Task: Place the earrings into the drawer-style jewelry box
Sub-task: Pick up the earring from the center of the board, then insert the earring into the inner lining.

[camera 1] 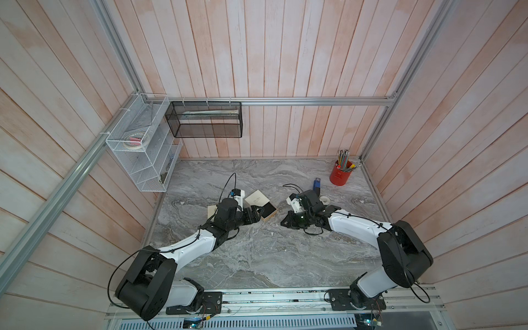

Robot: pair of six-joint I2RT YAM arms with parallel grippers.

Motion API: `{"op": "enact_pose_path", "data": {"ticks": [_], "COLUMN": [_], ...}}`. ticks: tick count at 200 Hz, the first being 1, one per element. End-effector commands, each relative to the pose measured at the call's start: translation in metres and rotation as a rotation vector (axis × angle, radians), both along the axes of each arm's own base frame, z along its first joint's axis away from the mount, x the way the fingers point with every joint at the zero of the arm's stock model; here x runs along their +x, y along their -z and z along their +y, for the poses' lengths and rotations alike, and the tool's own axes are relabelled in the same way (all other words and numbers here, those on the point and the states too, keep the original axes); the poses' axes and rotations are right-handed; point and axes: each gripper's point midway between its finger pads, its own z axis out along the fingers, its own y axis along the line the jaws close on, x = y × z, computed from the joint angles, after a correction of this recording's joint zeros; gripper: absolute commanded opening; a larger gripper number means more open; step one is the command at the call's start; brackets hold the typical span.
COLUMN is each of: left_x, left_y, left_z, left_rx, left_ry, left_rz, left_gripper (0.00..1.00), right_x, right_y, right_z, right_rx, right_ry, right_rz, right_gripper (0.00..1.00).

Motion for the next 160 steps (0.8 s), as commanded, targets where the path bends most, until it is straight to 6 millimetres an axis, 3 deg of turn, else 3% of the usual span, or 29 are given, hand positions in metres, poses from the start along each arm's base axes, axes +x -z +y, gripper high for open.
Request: {"op": "enact_pose_path", "data": {"ticks": [1,36,75,160], "left_x": [0.016,0.046,0.062,0.086], "left_y": [0.001,-0.003,0.004,0.029], "left_z": [0.003,0.001,-0.015,-0.017], "left_rx": [0.054,0.056,0.064,0.049], "left_ry": [0.039,0.086,0.169,0.194], "left_rz": [-0.017,-0.033,-0.016,0.055], "left_gripper": [0.85,0.86,0.85,0.75], "right_x": [0.025,0.051,0.072,0.091], "right_y": [-0.028,-0.034,-0.029,0.0], "right_z": [0.009,0.019,0.033,0.053], "right_rx": [0.136,0.172,0.215,0.232], "right_ry": [0.039,0.077,0.105,0.12], "right_rz": [-0.036,-0.048,-0.035,0.024], "right_gripper": [0.0,0.0,0.0,0.0]}}
